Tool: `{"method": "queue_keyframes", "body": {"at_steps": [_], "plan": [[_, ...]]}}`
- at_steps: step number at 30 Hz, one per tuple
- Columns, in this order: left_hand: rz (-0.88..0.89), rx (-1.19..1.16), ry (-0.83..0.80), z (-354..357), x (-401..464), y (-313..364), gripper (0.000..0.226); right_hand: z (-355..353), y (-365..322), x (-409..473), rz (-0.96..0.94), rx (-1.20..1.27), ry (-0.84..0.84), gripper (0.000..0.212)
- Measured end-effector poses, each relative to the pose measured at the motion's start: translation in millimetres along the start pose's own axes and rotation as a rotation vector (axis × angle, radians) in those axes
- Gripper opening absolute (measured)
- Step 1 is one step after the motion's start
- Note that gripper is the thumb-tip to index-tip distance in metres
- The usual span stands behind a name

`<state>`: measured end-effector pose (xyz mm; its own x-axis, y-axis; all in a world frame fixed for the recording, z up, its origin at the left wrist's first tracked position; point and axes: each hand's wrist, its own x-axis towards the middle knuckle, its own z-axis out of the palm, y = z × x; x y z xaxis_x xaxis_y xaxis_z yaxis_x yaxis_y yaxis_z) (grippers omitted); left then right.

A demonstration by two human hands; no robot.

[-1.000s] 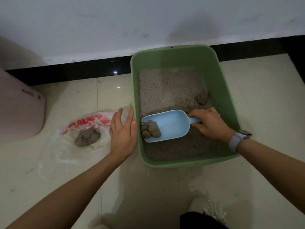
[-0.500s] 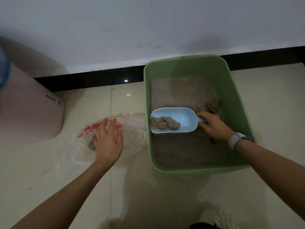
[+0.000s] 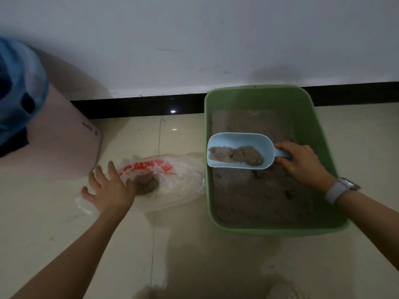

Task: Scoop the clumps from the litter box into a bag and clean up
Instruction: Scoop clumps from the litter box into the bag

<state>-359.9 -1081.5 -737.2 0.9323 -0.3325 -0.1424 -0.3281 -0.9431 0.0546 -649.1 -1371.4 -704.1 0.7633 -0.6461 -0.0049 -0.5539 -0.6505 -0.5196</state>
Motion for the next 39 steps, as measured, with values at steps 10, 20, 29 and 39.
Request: {"method": "queue_keyframes", "body": {"at_steps": [10, 20, 29, 39], "plan": [[-0.027, 0.040, -0.056, -18.0, 19.6, -22.9, 0.030, 16.7, -68.1, 23.0, -0.073, 0.102, -0.158, 0.027], [0.081, -0.399, 0.017, -28.4, 16.6, -13.5, 0.028, 48.8, -187.9, 68.4, -0.647, -0.814, -0.242, 0.012], [0.225, -0.184, 0.091, -25.4, 9.5, 7.4, 0.028, 8.7, -158.7, 65.0, -0.613, -0.698, -0.115, 0.018], [0.547, -0.452, -0.073, -30.6, -35.5, 91.1, 0.043, -44.7, -58.1, 17.9, -0.069, -0.377, 0.198, 0.020]]}}
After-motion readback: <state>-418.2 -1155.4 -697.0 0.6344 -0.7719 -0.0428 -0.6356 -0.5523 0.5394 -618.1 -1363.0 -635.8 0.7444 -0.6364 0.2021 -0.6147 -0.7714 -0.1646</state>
